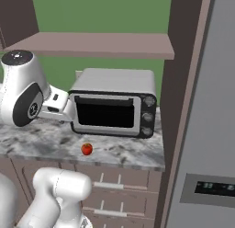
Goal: Place the beer and liquor on the top shelf of the fridge to keep them out of children's reach, and place the apple on lower shelves for easy access.
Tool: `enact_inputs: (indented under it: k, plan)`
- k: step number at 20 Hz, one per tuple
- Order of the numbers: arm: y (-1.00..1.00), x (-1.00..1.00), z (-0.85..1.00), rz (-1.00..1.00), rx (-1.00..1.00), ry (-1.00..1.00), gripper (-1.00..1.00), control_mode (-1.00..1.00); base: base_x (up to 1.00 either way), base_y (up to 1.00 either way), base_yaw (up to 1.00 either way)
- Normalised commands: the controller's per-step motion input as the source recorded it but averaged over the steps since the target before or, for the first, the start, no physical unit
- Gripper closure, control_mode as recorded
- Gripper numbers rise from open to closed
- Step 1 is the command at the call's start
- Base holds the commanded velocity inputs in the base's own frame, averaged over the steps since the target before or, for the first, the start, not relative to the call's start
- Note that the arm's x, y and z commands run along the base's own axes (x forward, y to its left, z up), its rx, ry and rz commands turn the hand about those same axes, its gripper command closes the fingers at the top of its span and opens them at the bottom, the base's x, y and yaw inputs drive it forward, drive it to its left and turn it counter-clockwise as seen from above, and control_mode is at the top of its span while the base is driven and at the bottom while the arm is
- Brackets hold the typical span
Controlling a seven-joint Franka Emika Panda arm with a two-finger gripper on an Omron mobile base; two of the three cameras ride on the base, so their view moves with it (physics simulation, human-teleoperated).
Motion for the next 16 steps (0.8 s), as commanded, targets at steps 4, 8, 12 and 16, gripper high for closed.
enact_inputs:
  k: [4,8,12,16]
  plan:
    - [0.02,0.18,-0.24,-0.06,-0.01,0.00,-1.00,-1.00,0.23,0.04,-0.06]
    - [0.00,0.31,-0.74,-0.08,-0.05,0.06,-1.00,-1.00,0.00,0.00,0.00]
    - [0.00,0.30,-0.77,-0.01,-0.05,0.10,-1.00,-1.00,0.00,0.00,0.00]
    - [0.00,0.30,-0.63,0.00,-0.03,0.08,-1.00,-1.00,0.00,0.00,0.00]
